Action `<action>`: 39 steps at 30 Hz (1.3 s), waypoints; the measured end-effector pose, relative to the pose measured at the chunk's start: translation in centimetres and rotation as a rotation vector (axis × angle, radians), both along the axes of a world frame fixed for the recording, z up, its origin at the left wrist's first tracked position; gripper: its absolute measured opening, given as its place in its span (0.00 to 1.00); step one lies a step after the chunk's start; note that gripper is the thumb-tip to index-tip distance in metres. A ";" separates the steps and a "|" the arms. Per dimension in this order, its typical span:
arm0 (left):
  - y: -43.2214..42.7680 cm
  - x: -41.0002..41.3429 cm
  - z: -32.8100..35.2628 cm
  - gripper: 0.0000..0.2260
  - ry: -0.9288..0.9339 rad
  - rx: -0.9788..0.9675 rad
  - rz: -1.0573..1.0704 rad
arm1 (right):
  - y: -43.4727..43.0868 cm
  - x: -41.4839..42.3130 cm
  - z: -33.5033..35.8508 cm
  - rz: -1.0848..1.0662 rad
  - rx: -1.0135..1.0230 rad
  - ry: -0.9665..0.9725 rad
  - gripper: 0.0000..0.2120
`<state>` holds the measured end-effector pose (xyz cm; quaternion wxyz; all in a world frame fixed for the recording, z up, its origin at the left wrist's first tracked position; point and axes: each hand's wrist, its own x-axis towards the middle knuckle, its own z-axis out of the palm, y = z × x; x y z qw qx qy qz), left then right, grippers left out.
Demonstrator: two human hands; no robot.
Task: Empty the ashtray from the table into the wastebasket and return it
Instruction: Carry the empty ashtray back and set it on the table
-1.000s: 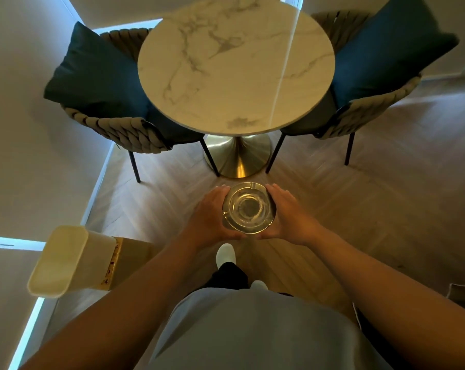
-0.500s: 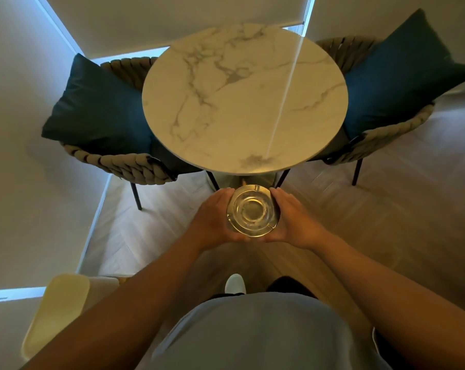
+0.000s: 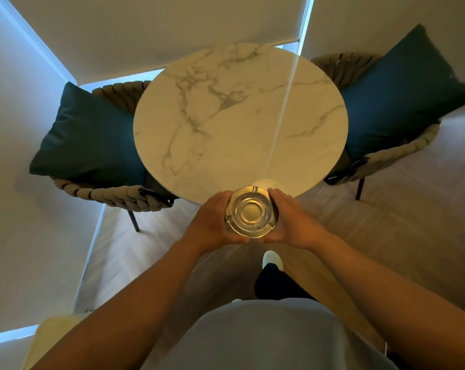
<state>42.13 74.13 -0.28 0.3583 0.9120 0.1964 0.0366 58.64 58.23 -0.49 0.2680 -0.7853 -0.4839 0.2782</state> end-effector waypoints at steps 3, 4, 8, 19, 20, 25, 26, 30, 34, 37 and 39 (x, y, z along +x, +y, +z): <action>1.0 2.7 0.0 0.45 0.022 -0.013 0.028 | 1.5 3.0 0.2 0.026 0.001 -0.009 0.49; 1.3 3.4 0.1 0.46 0.030 -0.014 0.036 | 2.0 3.8 0.2 0.038 0.005 -0.006 0.49; 2.6 7.0 0.8 0.47 0.032 -0.009 0.073 | 4.0 7.6 0.9 0.076 0.001 0.002 0.51; 6.7 13.1 1.1 0.48 0.086 0.000 0.170 | 8.8 14.5 0.7 0.133 -0.061 -0.020 0.57; 7.4 13.5 1.0 0.48 0.094 -0.001 0.168 | 9.4 15.0 0.6 0.137 -0.068 -0.021 0.58; 10.9 15.5 0.6 0.48 0.090 0.002 0.142 | 12.6 16.8 0.2 0.115 -0.087 -0.022 0.60; 11.7 15.9 0.6 0.48 0.083 -0.001 0.133 | 13.2 17.1 0.2 0.109 -0.092 -0.025 0.60; 15.3 17.7 0.1 0.48 0.042 -0.008 0.121 | 16.7 18.7 0.0 0.094 -0.108 -0.050 0.59; 19.1 19.5 -1.3 0.47 0.048 -0.023 0.114 | 20.3 19.9 -0.7 0.058 -0.134 -0.061 0.58; 21.5 21.1 -2.7 0.47 0.072 -0.044 0.113 | 22.4 21.0 -1.7 0.036 -0.172 -0.069 0.60; 22.4 22.0 -3.7 0.47 0.107 -0.056 0.122 | 23.5 21.7 -2.6 0.023 -0.212 -0.070 0.61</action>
